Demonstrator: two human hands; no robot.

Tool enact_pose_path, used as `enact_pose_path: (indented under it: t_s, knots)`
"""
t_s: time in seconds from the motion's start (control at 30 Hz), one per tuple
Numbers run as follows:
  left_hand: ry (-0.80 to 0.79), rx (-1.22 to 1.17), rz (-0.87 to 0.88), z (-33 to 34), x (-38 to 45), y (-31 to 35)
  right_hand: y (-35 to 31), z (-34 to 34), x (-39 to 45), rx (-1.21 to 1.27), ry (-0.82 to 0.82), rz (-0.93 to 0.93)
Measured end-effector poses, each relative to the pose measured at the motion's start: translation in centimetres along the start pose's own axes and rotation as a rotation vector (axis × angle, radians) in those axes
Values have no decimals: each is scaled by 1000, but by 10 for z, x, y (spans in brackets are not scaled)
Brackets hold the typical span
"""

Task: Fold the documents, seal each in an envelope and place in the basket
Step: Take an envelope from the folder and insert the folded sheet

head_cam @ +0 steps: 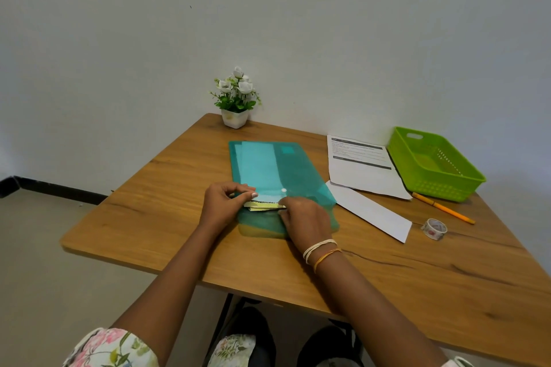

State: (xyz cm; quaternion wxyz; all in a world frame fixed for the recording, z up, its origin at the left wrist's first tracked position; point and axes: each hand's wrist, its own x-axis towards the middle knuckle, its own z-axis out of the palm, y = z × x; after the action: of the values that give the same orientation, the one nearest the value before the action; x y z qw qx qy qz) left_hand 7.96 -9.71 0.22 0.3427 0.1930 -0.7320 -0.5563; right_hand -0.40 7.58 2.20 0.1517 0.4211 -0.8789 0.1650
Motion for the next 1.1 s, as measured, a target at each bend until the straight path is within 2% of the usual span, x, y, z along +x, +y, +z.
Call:
enact_pose_path:
  t_s: [0.2, 0.4, 0.53, 0.73, 0.93, 1.1]
  knots:
    - [34, -10, 15, -1, -1, 1, -3, 5, 2, -72, 22, -53]
    - [71, 58, 17, 0, 0, 0, 4, 1, -3, 164, 90, 117]
    - [67, 80, 15, 0, -1, 0, 8, -3, -3, 270, 50, 209]
    - [61, 135, 26, -2, -1, -2, 18, -13, -2, 486, 19, 92]
    - [46, 192, 43, -3, -1, -3, 28, -19, -17, 614, 230, 45]
    - [45, 230, 66, -2, -3, -4, 28, -45, -13, 745, 572, 110]
